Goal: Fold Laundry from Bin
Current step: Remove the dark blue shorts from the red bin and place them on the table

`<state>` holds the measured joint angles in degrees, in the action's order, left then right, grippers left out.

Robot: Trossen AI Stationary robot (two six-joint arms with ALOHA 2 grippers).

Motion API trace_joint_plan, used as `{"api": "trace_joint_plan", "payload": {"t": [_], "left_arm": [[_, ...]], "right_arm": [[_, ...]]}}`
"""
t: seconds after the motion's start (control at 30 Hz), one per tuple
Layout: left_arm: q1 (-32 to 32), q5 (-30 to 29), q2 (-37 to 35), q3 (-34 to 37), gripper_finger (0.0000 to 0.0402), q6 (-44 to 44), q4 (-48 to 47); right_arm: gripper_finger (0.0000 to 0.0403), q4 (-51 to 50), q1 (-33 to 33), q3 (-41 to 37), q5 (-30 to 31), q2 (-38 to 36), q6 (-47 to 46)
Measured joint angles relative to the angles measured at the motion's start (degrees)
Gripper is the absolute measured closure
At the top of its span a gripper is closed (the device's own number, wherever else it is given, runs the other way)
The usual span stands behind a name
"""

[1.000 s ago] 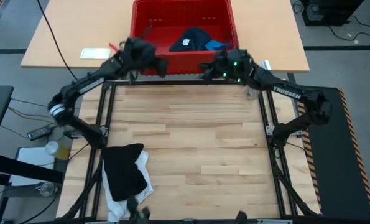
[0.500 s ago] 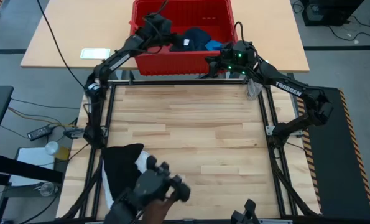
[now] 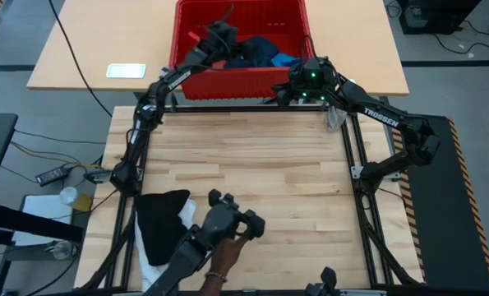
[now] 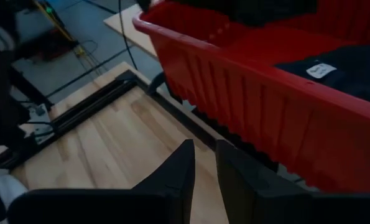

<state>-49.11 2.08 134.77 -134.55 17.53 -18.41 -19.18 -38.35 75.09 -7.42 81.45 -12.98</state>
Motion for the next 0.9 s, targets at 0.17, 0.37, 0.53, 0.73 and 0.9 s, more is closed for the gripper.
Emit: {"api": "trace_joint_plan", "payload": {"t": [0.17, 0.37, 0.53, 0.73, 0.9], "left_arm": [[-0.97, -0.90, 3.95, 0.05, 0.0166, 1.29, 0.00], [-2.31, -1.03, 7.72, -0.39, 0.0166, 7.14, -4.04], [-2.53, -1.32, 8.55, -0.37, 0.0166, 2.37, -9.65], [-2.53, -2.22, 8.58, -0.17, 0.0166, 1.00, -13.00], [-2.81, 0.61, 6.26, 0.21, 0.0172, 7.59, -7.37]], "right_arm": [[0.0328, 0.00, 0.00, 0.00, -1.32, 0.00, -0.25], [0.0328, 0.00, 0.00, 0.00, -1.71, 0.00, -0.77], [0.0328, -0.04, 0.00, 0.00, -1.73, 0.00, -0.94], [0.0328, 0.24, 0.00, 0.00, -1.73, 0.00, -0.97], [0.0328, 0.24, 0.05, 0.00, -1.73, 0.00, -1.79]]}}
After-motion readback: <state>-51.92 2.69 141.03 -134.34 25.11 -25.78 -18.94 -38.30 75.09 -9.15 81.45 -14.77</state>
